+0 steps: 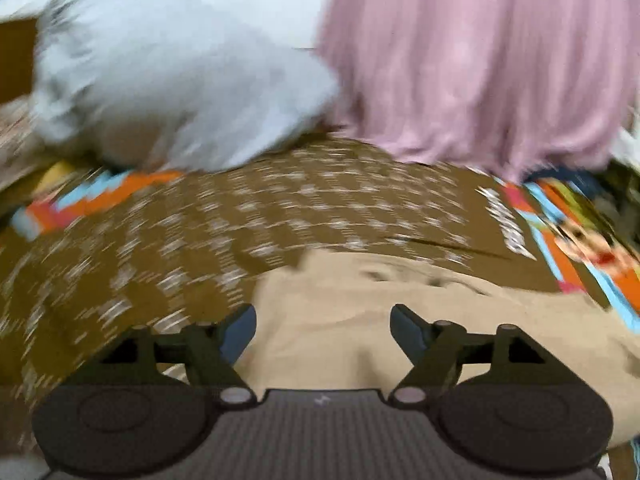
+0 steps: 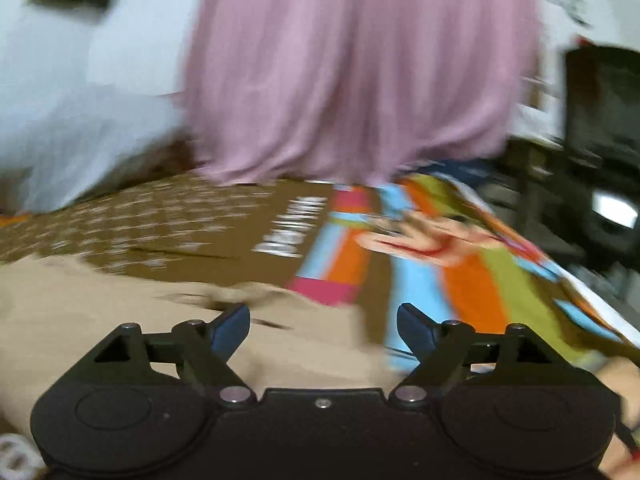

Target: Fold large clothes

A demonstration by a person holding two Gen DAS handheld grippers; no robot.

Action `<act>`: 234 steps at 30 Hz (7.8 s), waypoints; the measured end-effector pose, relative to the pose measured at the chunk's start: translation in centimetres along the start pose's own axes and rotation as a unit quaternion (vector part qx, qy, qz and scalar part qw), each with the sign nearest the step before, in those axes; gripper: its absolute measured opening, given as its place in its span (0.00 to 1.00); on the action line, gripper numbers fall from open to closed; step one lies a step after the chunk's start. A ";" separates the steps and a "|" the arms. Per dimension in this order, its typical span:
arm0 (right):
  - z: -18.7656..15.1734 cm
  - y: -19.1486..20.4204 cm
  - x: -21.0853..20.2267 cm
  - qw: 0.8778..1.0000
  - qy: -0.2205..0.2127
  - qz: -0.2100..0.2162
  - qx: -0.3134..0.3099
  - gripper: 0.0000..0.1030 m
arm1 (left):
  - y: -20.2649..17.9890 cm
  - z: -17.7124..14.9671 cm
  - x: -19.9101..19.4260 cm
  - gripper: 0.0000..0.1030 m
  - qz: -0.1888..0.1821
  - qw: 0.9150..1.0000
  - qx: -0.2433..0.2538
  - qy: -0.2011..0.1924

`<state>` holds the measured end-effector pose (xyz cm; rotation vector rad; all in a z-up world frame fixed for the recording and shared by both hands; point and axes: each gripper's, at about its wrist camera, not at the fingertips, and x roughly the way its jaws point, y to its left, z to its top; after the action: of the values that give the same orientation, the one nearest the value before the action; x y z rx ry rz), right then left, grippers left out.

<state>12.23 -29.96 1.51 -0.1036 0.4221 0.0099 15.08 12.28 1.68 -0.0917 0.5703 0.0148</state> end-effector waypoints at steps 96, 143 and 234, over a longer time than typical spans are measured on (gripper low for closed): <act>-5.8 -5.3 -10.8 0.959 -0.006 -0.159 0.235 0.44 | 9.3 -7.2 1.8 0.25 -0.091 0.925 -0.338 0.147; -9.8 -17.7 -6.6 0.733 -0.028 0.248 0.633 0.65 | -38.8 -1.3 -7.6 0.02 -0.330 0.899 0.258 0.130; 1.2 -3.1 14.0 0.968 0.188 0.148 0.079 0.82 | -20.2 -8.5 3.7 0.99 -0.252 0.939 -0.030 0.231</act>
<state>25.55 -33.09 -2.85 0.1176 0.8143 0.2541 14.46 -8.62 -5.75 -0.3047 1.0036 -0.5018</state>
